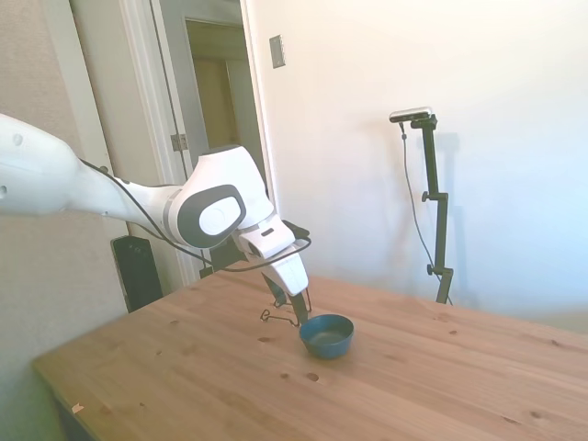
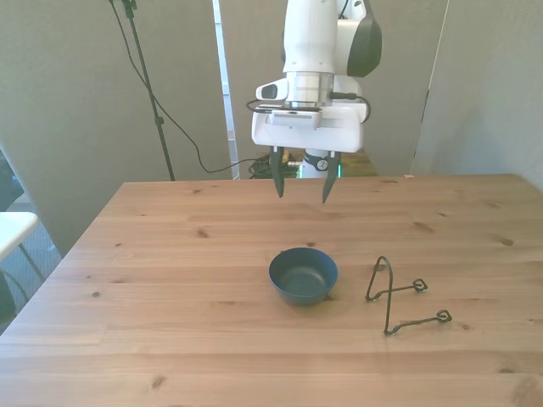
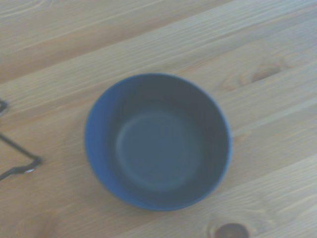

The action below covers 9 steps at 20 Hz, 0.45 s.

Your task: Unload the bowl

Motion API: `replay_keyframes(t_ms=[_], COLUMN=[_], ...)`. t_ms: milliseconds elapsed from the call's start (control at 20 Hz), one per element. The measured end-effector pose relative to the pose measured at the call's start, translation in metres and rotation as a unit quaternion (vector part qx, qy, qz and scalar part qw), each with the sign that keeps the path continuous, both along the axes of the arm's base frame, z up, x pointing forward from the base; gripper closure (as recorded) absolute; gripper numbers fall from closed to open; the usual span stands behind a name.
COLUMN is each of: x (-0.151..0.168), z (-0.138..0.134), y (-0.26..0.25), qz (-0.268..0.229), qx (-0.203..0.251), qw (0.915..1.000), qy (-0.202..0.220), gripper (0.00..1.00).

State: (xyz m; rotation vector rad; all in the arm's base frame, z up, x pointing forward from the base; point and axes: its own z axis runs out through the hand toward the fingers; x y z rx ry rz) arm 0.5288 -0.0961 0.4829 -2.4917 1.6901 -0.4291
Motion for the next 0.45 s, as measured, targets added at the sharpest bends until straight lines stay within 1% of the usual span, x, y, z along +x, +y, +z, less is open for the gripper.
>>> replay_keyframes(t_ms=[200, 450], x=[0.031, 0.063], z=[0.015, 0.02], y=[0.042, 0.073], qz=[0.039, 0.067], qx=[-0.003, -0.005], qw=[0.9992, 0.9977], qy=[0.003, 0.006], gripper=[0.0, 0.0])
